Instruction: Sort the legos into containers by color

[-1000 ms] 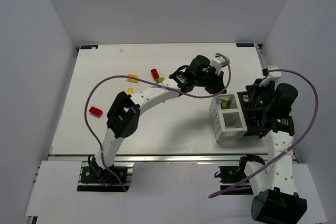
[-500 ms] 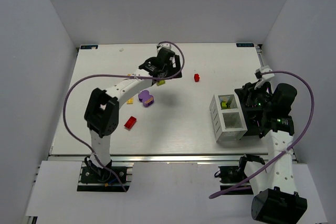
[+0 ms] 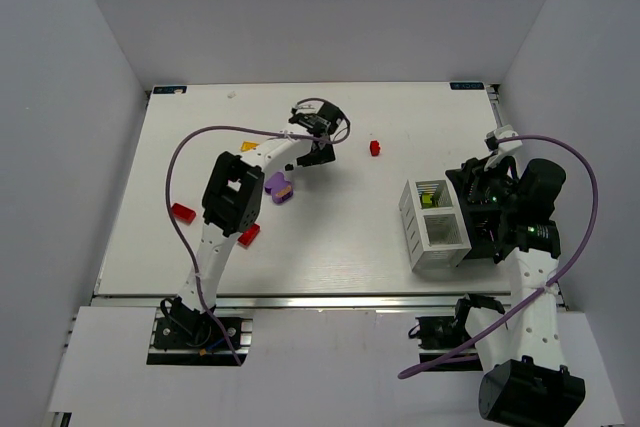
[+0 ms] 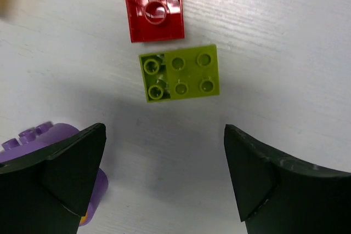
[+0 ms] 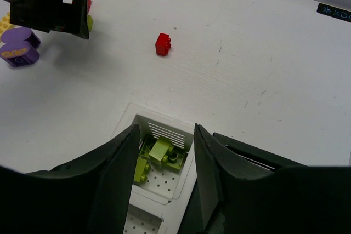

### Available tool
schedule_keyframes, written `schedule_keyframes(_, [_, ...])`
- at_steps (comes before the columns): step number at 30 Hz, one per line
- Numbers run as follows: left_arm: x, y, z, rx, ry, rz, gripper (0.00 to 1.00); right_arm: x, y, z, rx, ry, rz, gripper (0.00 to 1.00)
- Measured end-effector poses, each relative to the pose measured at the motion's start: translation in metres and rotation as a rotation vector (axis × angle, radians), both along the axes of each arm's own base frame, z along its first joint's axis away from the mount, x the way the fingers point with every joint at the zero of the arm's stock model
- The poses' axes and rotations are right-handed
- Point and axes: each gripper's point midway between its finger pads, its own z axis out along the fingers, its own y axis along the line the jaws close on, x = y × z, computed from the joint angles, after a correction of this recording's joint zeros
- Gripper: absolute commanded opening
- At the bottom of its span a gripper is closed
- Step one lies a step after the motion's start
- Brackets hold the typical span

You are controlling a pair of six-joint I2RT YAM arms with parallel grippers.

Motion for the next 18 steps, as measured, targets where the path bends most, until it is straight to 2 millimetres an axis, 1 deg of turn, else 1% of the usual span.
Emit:
schedule_keyframes(4, [0.012,0.005,0.008,-0.015,-0.024,0.026,0.97,0.000,0.000,0.000,0.001,0.000,0.002,0.50])
schedule_keyframes(6, [0.017,0.009,0.008,-0.019,-0.031,0.034,0.94,0.000,0.000,0.000,0.001,0.000,0.003,0.50])
schedule_keyframes(8, [0.023,0.012,0.004,-0.023,-0.034,0.042,0.92,0.000,0.000,0.000,0.001,0.000,0.003,0.50])
schedule_keyframes(9, [0.025,0.013,0.000,-0.022,-0.030,0.042,0.90,0.000,0.000,0.000,0.001,0.000,0.003,0.50])
schedule_keyframes(11, [0.029,0.015,-0.010,-0.020,-0.020,0.047,0.89,0.000,0.001,0.000,0.001,0.000,0.003,0.50])
schedule_keyframes(13, [0.035,0.013,-0.008,-0.031,-0.034,0.043,0.87,0.000,0.001,0.000,0.001,0.000,0.004,0.50])
schedule_keyframes(15, [0.037,0.011,-0.009,-0.038,-0.034,0.036,0.85,0.000,0.001,0.000,0.001,0.000,0.005,0.50])
schedule_keyframes(18, [0.040,0.006,-0.010,-0.052,-0.038,0.027,0.73,0.000,0.001,0.000,0.002,-0.001,0.006,0.50])
